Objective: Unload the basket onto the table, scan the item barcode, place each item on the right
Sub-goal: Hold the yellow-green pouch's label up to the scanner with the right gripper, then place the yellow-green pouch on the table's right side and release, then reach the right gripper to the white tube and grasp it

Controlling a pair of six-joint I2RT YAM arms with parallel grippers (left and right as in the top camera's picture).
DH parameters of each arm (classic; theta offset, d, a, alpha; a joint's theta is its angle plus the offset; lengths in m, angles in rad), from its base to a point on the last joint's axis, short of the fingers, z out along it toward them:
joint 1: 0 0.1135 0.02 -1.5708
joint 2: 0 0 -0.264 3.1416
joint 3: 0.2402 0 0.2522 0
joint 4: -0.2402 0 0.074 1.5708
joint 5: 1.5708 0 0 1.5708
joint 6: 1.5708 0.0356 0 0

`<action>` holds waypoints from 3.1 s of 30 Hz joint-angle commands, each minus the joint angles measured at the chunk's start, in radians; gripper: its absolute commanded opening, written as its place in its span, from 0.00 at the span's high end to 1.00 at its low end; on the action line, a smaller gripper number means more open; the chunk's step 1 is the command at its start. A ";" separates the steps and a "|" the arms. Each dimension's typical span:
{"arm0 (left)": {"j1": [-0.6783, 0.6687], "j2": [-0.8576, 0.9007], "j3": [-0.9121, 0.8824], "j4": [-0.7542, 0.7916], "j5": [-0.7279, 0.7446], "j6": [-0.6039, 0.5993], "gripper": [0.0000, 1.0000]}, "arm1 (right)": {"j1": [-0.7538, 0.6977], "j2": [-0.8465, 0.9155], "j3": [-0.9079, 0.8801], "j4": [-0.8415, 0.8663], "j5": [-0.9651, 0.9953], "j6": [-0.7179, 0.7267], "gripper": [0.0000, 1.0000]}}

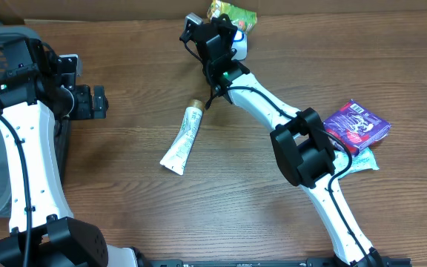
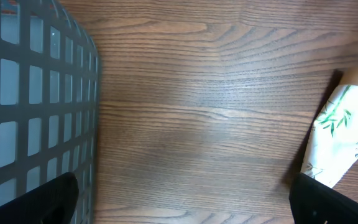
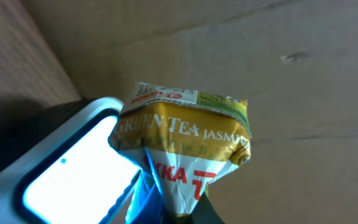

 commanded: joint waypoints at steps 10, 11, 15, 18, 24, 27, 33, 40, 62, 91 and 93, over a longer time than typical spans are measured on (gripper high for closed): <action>0.004 -0.011 -0.005 0.000 0.003 0.026 0.00 | 0.004 -0.541 0.027 -0.742 -0.188 0.941 0.96; 0.004 -0.011 -0.005 0.000 0.003 0.026 0.00 | -0.008 -0.583 0.027 -0.826 -0.256 1.062 0.96; 0.004 -0.011 -0.005 0.000 0.003 0.026 0.01 | -0.083 -0.691 0.027 -1.128 -0.471 1.500 0.96; 0.004 -0.011 -0.005 0.000 0.003 0.026 0.00 | -0.162 -0.690 0.016 -1.364 -0.549 1.746 0.96; 0.003 -0.011 -0.005 0.000 0.003 0.026 0.00 | -0.248 -0.649 -0.221 -1.364 -0.548 1.987 0.96; 0.003 -0.011 -0.005 0.000 0.003 0.026 0.00 | -0.276 -0.647 -0.401 -1.204 -0.547 2.041 0.96; 0.004 -0.011 -0.005 0.000 0.003 0.026 0.01 | -0.388 -0.647 -0.680 -0.998 -0.546 2.190 0.96; 0.004 -0.011 -0.005 0.000 0.003 0.026 0.00 | -0.484 -0.648 -0.739 -1.009 -0.596 2.068 0.73; 0.004 -0.011 -0.005 0.000 0.003 0.026 0.00 | -0.364 -0.755 -0.590 -1.032 -1.094 1.716 0.00; 0.004 -0.011 -0.005 0.000 0.003 0.026 0.00 | 0.006 -0.726 -0.923 -0.394 -1.143 2.015 0.05; 0.004 -0.011 -0.005 0.000 0.003 0.026 0.00 | 0.017 -0.717 -0.923 -0.370 -1.139 2.018 0.04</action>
